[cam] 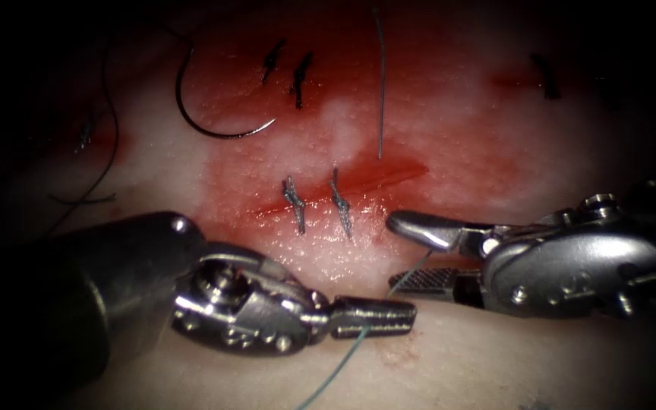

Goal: Wound Closure

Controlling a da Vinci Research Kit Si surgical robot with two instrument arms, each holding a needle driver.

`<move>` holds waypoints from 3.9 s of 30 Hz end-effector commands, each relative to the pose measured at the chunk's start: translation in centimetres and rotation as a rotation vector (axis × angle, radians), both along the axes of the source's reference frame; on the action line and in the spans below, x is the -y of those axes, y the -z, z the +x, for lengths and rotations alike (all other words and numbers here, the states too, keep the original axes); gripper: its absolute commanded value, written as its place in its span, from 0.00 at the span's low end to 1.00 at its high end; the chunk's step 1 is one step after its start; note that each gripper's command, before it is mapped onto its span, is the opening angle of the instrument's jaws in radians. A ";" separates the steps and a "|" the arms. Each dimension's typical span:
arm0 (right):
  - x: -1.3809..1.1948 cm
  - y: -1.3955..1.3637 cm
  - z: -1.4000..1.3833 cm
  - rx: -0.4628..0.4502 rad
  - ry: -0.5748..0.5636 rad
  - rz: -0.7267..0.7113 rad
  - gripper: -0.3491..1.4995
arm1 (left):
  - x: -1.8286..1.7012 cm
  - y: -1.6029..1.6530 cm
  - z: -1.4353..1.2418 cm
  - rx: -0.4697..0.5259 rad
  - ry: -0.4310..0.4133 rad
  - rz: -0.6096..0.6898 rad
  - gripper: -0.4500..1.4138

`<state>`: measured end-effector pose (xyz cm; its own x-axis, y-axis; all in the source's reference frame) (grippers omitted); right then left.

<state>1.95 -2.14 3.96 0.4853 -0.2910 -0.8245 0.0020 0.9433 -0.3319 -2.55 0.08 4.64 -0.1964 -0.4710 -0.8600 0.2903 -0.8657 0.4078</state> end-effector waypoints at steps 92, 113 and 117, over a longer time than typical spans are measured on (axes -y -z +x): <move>-0.58 -0.90 -0.63 -0.028 -0.062 0.092 0.00 | 0.08 0.36 0.30 0.206 -0.013 0.149 0.00; -0.31 -0.09 -0.75 -0.106 -0.149 0.421 0.99 | -0.30 0.33 1.00 0.065 0.321 0.077 0.00; -0.58 0.08 -0.85 -0.080 -0.190 0.409 0.99 | -0.29 0.35 1.11 0.041 0.352 0.060 0.00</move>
